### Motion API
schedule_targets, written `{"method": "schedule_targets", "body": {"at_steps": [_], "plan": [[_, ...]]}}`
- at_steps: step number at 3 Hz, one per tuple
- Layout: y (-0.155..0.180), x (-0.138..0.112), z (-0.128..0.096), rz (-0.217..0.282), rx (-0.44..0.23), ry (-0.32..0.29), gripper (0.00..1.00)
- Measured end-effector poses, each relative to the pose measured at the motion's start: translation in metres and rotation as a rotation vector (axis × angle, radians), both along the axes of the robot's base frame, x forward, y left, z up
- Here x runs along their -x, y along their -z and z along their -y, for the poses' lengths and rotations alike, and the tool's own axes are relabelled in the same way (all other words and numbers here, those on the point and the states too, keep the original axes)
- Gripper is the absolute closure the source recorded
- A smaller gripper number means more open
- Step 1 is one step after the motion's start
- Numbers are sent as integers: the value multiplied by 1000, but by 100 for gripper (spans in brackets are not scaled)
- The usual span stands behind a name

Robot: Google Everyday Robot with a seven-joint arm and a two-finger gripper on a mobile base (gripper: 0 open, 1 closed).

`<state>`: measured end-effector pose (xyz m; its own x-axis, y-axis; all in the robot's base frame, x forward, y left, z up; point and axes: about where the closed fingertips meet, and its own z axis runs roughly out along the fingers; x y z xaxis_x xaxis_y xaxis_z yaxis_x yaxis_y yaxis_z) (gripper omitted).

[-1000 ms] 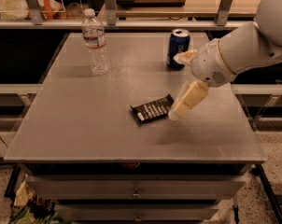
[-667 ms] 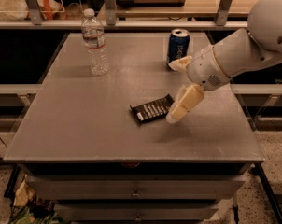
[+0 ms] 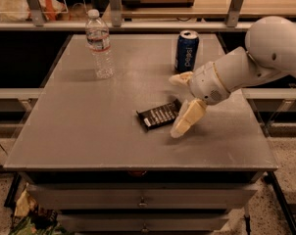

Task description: Move rxbar chocolate near water bottle

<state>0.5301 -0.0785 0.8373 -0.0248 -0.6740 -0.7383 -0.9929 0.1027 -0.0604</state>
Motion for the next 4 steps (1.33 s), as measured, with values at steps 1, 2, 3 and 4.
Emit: {"method": "schedule_targets", "body": {"at_steps": [1, 2, 3, 4], "plan": [[10, -7, -8, 9, -12, -17, 18], [17, -13, -13, 8, -10, -23, 42], [14, -13, -13, 8, -10, -23, 64], [11, -13, -13, 8, -10, -23, 87]]}}
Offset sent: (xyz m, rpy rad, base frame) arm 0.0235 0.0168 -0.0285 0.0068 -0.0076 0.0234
